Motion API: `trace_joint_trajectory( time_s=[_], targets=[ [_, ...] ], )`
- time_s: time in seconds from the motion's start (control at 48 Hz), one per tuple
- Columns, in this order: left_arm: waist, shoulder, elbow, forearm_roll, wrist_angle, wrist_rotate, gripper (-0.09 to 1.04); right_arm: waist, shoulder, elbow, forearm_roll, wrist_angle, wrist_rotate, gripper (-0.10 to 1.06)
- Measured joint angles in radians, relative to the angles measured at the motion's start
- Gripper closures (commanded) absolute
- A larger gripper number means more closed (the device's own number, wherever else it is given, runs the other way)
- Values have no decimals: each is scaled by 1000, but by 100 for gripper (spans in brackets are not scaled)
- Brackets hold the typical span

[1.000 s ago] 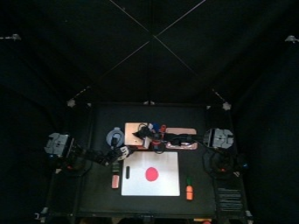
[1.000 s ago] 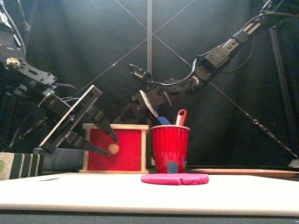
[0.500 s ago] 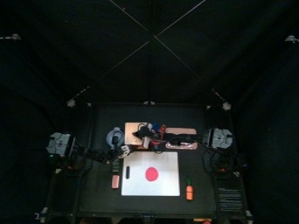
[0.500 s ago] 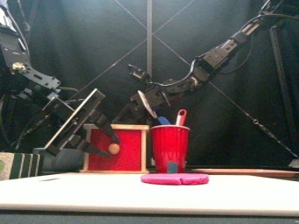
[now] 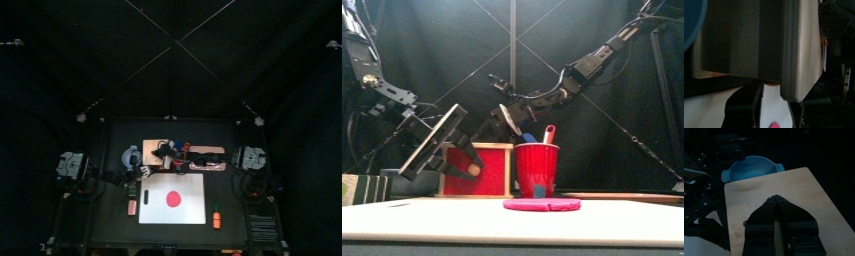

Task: Get the cutter from the drawer then cut the dough then place the extra dough in the bowl
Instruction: Open the drawer

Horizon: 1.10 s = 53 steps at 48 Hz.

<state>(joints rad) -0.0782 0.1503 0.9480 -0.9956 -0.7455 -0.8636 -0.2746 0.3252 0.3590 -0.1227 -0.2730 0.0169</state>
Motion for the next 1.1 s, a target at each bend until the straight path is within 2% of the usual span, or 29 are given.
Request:
trace_joint_trajectory(
  time_s=[0.125, 0.375, 1.104],
  targets=[
    [0, 0, 2, 0, 2, -2, 35, 2, 2, -3, 0, 2, 0, 91],
    [-14, -2, 2, -2, 12, -3, 35, 5, 6, -15, 2, 12, 0, 91],
    [-152, -5, 2, -49, 20, -6, 36, 3, 58, -97, -2, 55, 2, 91]
  ],
)
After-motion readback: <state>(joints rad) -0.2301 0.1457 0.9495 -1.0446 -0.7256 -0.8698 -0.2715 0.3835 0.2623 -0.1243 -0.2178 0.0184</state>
